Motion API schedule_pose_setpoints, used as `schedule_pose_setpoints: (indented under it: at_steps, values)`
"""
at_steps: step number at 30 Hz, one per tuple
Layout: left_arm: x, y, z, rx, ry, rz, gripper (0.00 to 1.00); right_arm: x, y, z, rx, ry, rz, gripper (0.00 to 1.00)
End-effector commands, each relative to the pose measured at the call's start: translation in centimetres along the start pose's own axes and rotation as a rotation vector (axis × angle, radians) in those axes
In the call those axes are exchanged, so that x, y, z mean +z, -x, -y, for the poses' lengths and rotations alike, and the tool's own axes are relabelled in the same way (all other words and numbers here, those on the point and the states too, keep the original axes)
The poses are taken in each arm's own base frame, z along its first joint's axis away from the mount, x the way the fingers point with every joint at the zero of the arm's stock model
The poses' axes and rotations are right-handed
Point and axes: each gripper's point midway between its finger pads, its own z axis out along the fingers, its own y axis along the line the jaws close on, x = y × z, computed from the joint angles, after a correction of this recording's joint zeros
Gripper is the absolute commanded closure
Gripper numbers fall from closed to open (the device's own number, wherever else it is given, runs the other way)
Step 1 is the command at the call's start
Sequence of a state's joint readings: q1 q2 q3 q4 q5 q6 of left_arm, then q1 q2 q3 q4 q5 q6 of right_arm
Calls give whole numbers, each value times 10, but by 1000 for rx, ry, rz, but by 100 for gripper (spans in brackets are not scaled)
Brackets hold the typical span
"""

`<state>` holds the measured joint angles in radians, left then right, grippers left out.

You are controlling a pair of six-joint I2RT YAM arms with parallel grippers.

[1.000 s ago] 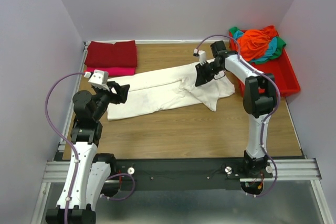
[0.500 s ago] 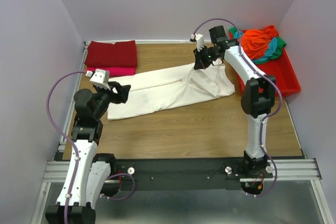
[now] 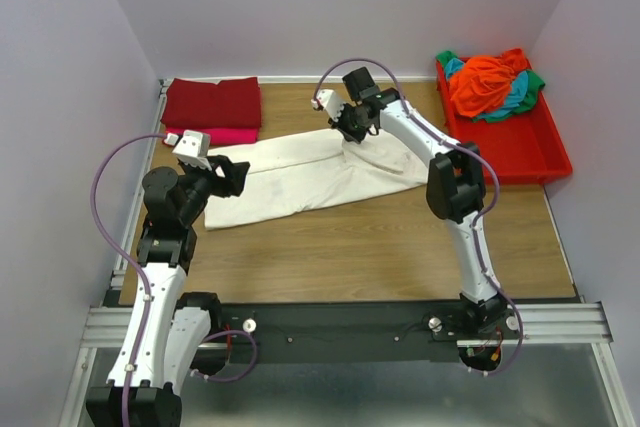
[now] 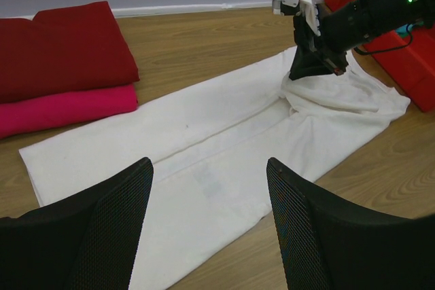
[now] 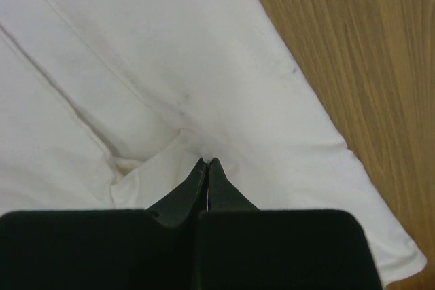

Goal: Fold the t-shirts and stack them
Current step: Fold the tshirt

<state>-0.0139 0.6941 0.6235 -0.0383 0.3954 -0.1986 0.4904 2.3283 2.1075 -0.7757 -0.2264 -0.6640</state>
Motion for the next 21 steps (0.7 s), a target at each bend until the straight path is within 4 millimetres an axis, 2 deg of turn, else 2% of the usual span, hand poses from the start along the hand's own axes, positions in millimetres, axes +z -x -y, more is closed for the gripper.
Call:
schedule_pose_setpoints:
  at_steps: [1,9,13,21]
  values:
    - [1,3,1,18,-13,15,24,6,6,34,-71,-153,-20,96]
    - [3,0,-1,14,-13,1,24,24,16,50,-115,-223,-5,95]
    - [4,-2,-2,12,-8,-2,24,40,16,53,-170,-243,-15,95]
    - [6,-4,-3,7,-4,-13,24,44,29,48,-240,-265,10,95]
